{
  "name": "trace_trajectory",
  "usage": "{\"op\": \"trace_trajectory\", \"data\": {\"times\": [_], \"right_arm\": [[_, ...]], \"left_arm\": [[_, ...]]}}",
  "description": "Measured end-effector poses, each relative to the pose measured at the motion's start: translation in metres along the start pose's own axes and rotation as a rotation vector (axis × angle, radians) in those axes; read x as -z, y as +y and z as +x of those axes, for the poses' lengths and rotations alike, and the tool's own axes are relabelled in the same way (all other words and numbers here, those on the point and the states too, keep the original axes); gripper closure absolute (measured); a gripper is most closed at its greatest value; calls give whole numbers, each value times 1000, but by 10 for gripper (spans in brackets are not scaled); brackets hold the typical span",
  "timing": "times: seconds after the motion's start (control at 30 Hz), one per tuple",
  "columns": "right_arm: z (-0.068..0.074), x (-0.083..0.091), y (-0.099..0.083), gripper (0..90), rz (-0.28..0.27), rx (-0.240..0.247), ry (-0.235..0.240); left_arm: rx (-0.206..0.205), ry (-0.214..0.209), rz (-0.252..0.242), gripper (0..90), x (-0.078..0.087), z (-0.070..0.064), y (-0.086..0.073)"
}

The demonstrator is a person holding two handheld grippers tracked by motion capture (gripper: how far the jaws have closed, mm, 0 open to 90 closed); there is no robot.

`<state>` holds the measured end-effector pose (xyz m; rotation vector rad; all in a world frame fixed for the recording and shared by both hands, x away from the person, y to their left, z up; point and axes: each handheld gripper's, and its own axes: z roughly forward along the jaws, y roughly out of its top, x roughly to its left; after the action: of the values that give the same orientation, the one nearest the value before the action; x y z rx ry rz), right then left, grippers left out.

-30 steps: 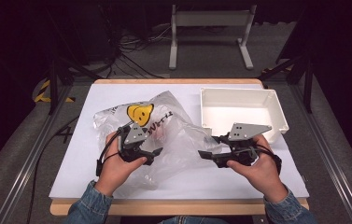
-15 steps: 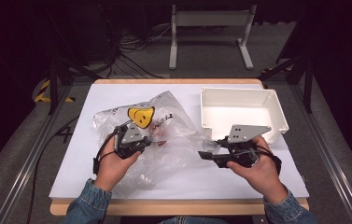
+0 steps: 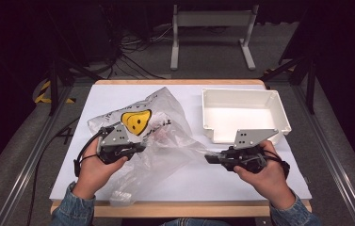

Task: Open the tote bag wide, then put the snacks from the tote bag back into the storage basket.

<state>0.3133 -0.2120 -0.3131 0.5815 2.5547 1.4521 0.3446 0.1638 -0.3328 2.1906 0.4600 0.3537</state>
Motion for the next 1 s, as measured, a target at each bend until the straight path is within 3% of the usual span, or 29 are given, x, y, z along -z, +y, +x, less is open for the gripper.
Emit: {"op": "trace_trajectory", "data": {"times": [0.13, 0.23, 0.43, 0.53, 0.83, 0.9, 1.0], "right_arm": [[7, 4, 2, 881, 5, 12, 4], [12, 7, 3, 882, -7, 5, 38], [13, 10, 6, 878, -22, 18, 5], [9, 8, 9, 877, -42, 17, -7], [-16, 2, 26, 879, -121, -1, -31], [-19, 0, 27, 880, -128, -5, -27], [-28, -7, 32, 881, -165, -44, 33]], "left_arm": [[-29, -1, -12, 896, 12, -5, 6], [-40, -7, -33, 895, 20, -6, 10], [-33, -8, -56, 890, 24, 2, 12], [-27, 13, -45, 872, 23, 7, 12], [47, 52, -68, 875, 23, 37, 5], [52, 59, -66, 875, 23, 39, 4], [75, 68, -79, 871, 22, 49, 1]]}}
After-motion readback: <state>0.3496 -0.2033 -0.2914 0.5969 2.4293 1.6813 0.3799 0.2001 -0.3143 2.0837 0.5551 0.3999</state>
